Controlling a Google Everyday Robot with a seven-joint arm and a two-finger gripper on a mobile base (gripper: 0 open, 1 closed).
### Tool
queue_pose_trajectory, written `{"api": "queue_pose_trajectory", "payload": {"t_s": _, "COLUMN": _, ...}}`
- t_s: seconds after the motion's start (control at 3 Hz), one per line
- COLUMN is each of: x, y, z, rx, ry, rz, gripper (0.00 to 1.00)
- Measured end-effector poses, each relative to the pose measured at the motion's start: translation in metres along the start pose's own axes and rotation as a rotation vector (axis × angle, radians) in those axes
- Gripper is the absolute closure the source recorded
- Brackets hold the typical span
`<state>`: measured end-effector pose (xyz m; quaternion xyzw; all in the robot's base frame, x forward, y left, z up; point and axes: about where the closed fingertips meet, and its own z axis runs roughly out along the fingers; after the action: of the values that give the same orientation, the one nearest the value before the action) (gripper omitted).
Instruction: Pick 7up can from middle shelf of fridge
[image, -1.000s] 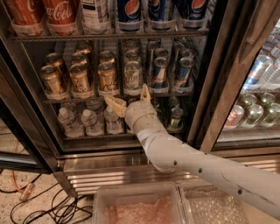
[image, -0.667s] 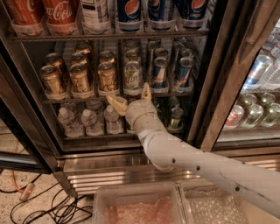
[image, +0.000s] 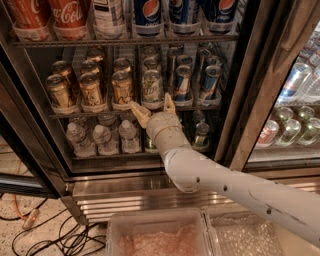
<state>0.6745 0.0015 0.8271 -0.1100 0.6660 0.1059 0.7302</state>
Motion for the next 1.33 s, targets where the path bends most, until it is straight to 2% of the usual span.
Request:
{"api": "queue_pose_trajectory", "payload": {"t_s": 0.67, "x": 0.002, "y": -0.016, "z": 0.014, "rx": 0.042, "ry": -0.011, "rz": -0.009, "gripper": 0.25}}
{"api": "queue_pose_trajectory", "payload": {"t_s": 1.33, "x": -0.005, "y": -0.02, "z": 0.034, "rx": 0.041, "ry": -0.045, "rz": -0.016, "gripper": 0.27}}
